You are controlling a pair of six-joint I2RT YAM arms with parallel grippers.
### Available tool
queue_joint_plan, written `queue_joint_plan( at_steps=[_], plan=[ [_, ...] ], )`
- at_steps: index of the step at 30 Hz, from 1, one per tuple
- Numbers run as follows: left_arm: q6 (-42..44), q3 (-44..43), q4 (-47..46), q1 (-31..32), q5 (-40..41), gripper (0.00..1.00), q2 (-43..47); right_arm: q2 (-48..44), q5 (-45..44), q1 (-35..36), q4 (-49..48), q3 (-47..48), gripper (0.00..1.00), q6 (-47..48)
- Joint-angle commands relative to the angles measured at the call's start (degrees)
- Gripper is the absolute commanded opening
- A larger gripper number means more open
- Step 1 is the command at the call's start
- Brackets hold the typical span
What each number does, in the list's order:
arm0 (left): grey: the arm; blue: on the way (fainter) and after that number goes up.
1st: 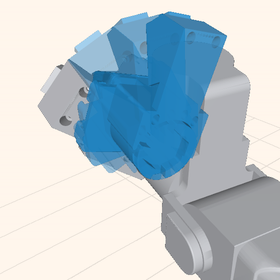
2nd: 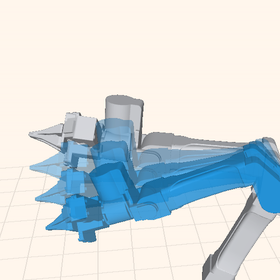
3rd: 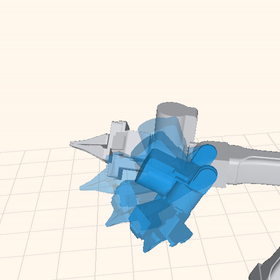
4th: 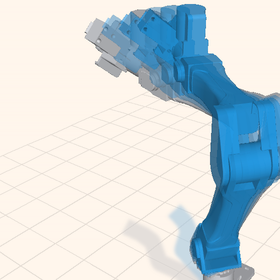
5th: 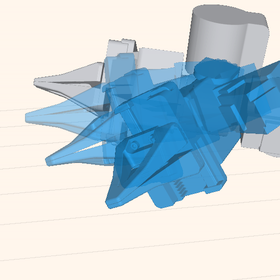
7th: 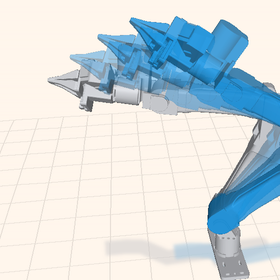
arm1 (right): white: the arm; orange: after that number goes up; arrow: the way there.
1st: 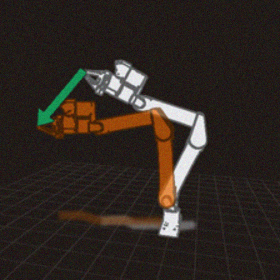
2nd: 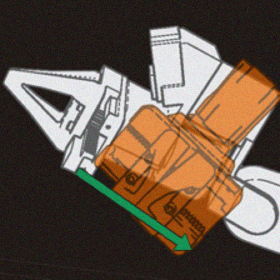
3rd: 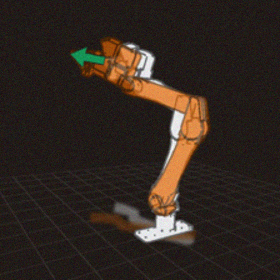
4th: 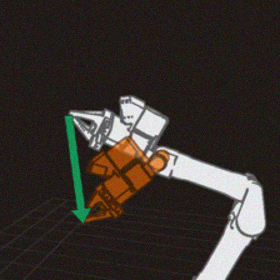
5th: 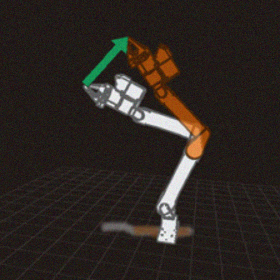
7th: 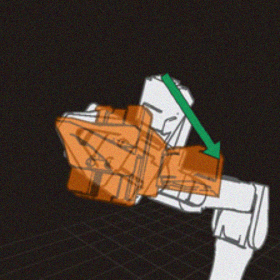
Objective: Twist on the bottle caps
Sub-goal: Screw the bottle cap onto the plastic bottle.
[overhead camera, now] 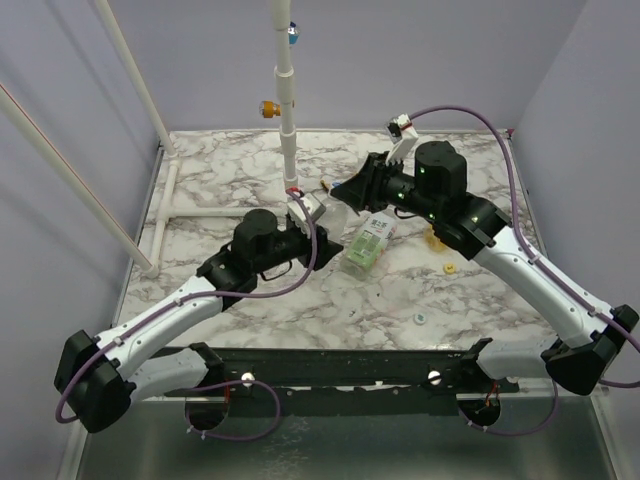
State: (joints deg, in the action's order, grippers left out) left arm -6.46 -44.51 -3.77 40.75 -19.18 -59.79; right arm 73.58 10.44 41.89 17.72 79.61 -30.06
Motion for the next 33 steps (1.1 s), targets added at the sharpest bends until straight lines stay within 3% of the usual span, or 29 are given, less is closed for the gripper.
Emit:
queue_joint_plan(
  at_steps=[1,5,8,11,13,16,20,28,33],
  plan=[
    [6.12,-1.99,-5.61,8.59,25.80,0.00,-3.12,2.90,-9.11,0.40,7.26,2.08,0.12,-5.84],
    [8.78,-3.27,-9.57,13.28,39.46,0.00,-6.83,6.34,-18.19,2.35,13.46,5.89,0.10,-7.77],
    [10.05,-4.06,-11.10,14.97,42.49,0.00,-9.06,7.69,-19.89,2.76,14.01,6.68,0.13,-8.91],
    [10.35,-3.94,-9.45,14.69,38.47,0.00,-9.41,6.48,-19.42,2.76,11.66,6.04,0.42,-7.53],
    [9.61,-3.49,-6.45,13.54,34.22,0.00,-8.80,5.06,-19.07,2.54,9.77,5.98,0.72,-4.85],
    [5.25,-2.84,-2.46,9.00,24.56,0.00,-7.35,3.23,-16.40,0.97,8.22,6.87,0.90,-1.09],
    [2.32,-0.23,-1.44,4.32,12.00,0.00,-4.04,1.35,-3.79,-4.12,4.69,5.80,0.92,1.55],
    [-2.92,1.72,-0.40,-5.65,-13.72,0.00,0.28,-2.20,23.52,-14.36,-4.24,-1.55,0.86,4.17],
    [-8.48,2.91,-5.47,-7.91,-26.70,0.00,0.54,-2.14,38.07,-15.17,-12.35,-5.28,0.83,2.43]
  ],
)
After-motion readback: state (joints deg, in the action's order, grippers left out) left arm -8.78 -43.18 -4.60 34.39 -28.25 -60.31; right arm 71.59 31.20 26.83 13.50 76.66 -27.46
